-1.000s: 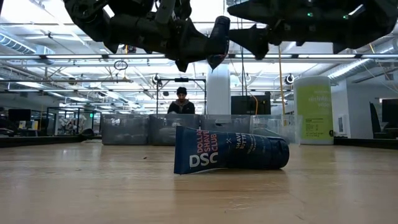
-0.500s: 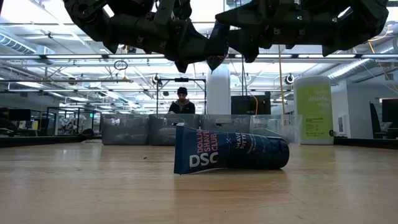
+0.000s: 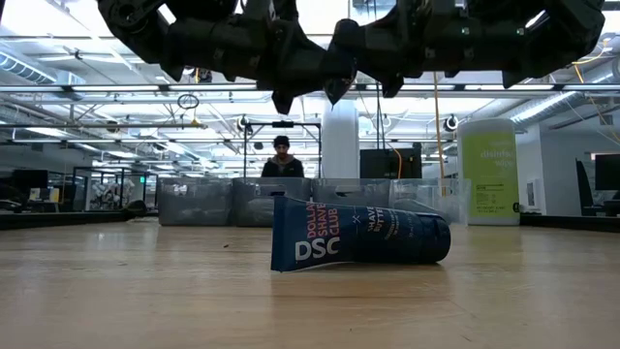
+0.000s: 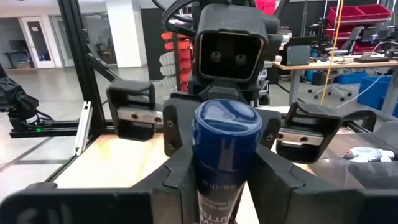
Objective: Pick & Place Travel size toiletries
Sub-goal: Put the top shave cream into the right black bin
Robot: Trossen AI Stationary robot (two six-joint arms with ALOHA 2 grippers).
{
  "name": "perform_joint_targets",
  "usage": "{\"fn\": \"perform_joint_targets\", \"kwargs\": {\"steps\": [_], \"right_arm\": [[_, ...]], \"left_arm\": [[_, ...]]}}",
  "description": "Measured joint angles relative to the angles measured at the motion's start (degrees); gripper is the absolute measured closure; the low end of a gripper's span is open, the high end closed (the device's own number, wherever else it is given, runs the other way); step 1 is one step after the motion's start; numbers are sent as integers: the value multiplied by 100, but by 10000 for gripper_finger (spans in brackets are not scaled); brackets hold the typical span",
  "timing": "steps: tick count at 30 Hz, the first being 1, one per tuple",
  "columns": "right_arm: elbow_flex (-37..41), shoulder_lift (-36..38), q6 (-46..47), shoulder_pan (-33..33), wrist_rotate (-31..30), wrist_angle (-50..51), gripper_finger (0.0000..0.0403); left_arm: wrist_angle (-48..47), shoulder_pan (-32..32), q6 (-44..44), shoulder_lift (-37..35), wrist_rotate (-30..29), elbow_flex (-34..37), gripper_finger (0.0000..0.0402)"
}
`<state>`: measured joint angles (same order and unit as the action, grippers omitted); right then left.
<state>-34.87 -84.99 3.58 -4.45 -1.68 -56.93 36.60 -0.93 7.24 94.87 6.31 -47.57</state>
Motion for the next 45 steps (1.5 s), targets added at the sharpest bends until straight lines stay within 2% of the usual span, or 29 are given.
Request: {"fn": "perform_joint_targets", "kwargs": {"steps": [4, 7, 11, 16, 18, 20, 23, 29, 37, 40, 45], "right_arm": [[0, -2, 0, 0, 3, 19, 298], [0, 11, 2, -6, 23, -28, 294], [-4, 15, -78, -10, -27, -49, 301], [-18, 47, 88, 105, -145, 77, 304], [35, 60, 150, 121, -174, 538, 304], [33, 171, 119, 124, -179, 703, 304], [58, 442, 104, 192, -169, 762, 306], [166, 1122, -79, 502, -568, 1487, 307], [175, 2212, -130, 826, -779, 3343, 307], [184, 2325, -129, 897, -1049, 3664, 307], [175, 2202, 152, 1423, -857, 3501, 307]], "left_arm": [[15, 4, 519, 0, -25, -91, 272], [-40, -34, 530, 2, 149, -222, 215], [-168, -106, 406, -114, 91, -356, 143], [-1268, -102, 359, -834, -721, -433, 87], [-1808, -107, 359, -1269, -1190, -456, 73], [-2244, -124, 364, -1577, -1527, -468, 63], [-2778, -270, 199, -1818, -1715, -439, 54], [-3032, -583, -121, -2057, -2100, -359, 50], [-3505, -817, -526, -2294, -2362, -317, 50], [-3668, -881, -522, -2550, -2768, -174, 50], [-3243, -880, -517, -3156, -3257, 442, 50]]}}
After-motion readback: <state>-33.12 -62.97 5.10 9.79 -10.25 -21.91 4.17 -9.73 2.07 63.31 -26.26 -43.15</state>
